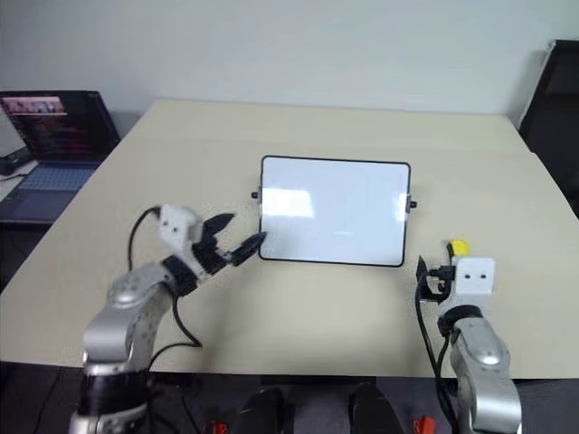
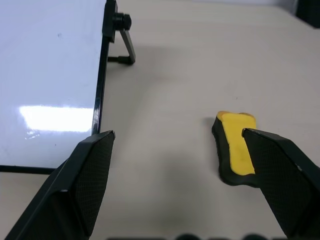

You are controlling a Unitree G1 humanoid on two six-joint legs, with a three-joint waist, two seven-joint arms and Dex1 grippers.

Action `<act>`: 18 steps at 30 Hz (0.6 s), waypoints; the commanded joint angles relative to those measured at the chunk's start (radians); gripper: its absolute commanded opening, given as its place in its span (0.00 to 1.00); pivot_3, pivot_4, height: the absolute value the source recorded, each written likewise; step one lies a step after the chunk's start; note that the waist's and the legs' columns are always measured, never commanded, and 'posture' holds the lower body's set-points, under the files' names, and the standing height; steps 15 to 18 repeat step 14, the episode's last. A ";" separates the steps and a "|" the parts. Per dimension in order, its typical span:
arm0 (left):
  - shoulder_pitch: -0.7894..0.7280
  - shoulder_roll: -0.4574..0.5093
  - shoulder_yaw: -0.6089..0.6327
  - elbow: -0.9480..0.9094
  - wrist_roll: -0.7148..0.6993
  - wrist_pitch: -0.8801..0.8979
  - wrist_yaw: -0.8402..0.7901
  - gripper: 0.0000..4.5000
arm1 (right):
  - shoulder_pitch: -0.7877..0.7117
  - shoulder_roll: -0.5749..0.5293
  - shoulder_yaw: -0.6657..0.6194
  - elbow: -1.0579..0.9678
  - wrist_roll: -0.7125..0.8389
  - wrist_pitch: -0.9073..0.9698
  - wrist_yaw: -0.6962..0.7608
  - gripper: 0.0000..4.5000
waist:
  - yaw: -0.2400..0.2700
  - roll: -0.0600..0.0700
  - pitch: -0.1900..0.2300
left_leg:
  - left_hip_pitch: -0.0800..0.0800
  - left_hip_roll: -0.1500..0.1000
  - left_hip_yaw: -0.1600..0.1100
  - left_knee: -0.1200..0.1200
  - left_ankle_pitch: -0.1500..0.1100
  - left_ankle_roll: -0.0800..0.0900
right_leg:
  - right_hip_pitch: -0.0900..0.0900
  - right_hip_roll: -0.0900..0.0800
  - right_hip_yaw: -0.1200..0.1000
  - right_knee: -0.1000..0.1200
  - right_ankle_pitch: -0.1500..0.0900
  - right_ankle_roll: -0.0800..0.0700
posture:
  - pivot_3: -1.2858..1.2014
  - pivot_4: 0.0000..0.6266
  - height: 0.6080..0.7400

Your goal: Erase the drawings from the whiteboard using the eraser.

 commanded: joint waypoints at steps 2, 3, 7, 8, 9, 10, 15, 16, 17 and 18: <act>0.069 -0.054 0.007 -0.085 0.067 -0.050 0.166 1.00 | 0.015 -0.006 -0.063 0.069 0.077 -0.142 0.037 0.99 | 0.001 -0.001 0.000 | 0.000 0.000 0.000 0.002 0.000 0.000 | 0.000 0.000 0.001 0.000 0.000 0.000 | 0.52 0.24 1.00; 0.080 -0.059 0.005 -0.090 0.073 -0.052 0.183 1.00 | 0.010 -0.010 -0.076 0.084 0.093 -0.150 0.038 0.99 | 0.001 -0.001 0.000 | 0.000 0.000 0.001 0.004 0.000 0.000 | 0.000 0.000 0.001 0.000 0.001 -0.001 | 0.52 0.24 1.00; 0.088 -0.068 -0.038 -0.100 0.101 -0.053 0.220 1.00 | -0.005 -0.045 -0.117 0.112 0.139 -0.154 0.058 0.99 | 0.000 -0.001 0.000 | -0.001 0.000 0.002 0.007 0.000 0.000 | 0.000 0.000 0.002 0.000 0.001 -0.001 | 0.52 0.24 1.00; 0.095 -0.062 -0.040 -0.097 0.099 -0.058 0.216 1.00 | 0.007 -0.045 -0.107 0.098 0.140 -0.151 0.058 0.99 | -0.001 -0.002 0.000 | -0.001 0.000 0.002 0.007 0.000 0.000 | 0.000 0.000 0.003 0.000 0.001 -0.001 | 0.52 0.24 1.00; 0.103 -0.058 -0.046 -0.093 0.099 -0.062 0.213 1.00 | 0.017 -0.044 -0.101 0.084 0.140 -0.146 0.054 0.99 | -0.002 -0.002 0.000 | 0.000 0.000 0.002 0.007 0.000 0.000 | 0.000 0.000 0.003 0.000 0.001 -0.001 | 0.52 0.24 1.00; 0.108 -0.060 -0.058 -0.092 0.103 -0.065 0.215 1.00 | 0.022 -0.048 -0.104 0.083 0.144 -0.145 0.056 0.99 | -0.002 -0.001 -0.001 | 0.000 0.000 0.002 0.007 0.000 0.000 | 0.000 0.000 0.002 0.001 0.001 -0.001 | 0.52 0.24 1.00; 0.111 -0.060 -0.073 -0.069 0.090 -0.074 0.205 1.00 | 0.031 -0.053 -0.112 0.031 0.168 -0.093 0.041 0.99 | -0.003 -0.001 -0.001 | -0.001 0.000 0.002 0.005 0.000 0.000 | -0.001 0.000 0.003 0.000 0.001 -0.001 | 0.52 0.24 1.00; 0.111 -0.060 -0.073 -0.069 0.090 -0.074 0.205 1.00 | 0.031 -0.053 -0.112 0.031 0.168 -0.093 0.041 0.99 | -0.003 -0.001 -0.001 | -0.001 0.000 0.002 0.005 0.000 0.000 | -0.001 0.000 0.003 0.000 0.001 -0.001 | 0.52 0.24 1.00; 0.111 -0.060 -0.073 -0.069 0.090 -0.074 0.205 1.00 | 0.031 -0.053 -0.112 0.031 0.168 -0.093 0.041 0.99 | -0.003 -0.001 -0.001 | -0.001 0.000 0.002 0.005 0.000 0.000 | -0.001 0.000 0.003 0.000 0.001 -0.001 | 0.52 0.24 1.00; 0.111 -0.060 -0.073 -0.069 0.090 -0.074 0.205 1.00 | 0.031 -0.053 -0.112 0.031 0.168 -0.093 0.041 0.99 | -0.003 -0.001 -0.001 | -0.001 0.000 0.002 0.005 0.000 0.000 | -0.001 0.000 0.003 0.000 0.001 -0.001 | 0.52 0.24 1.00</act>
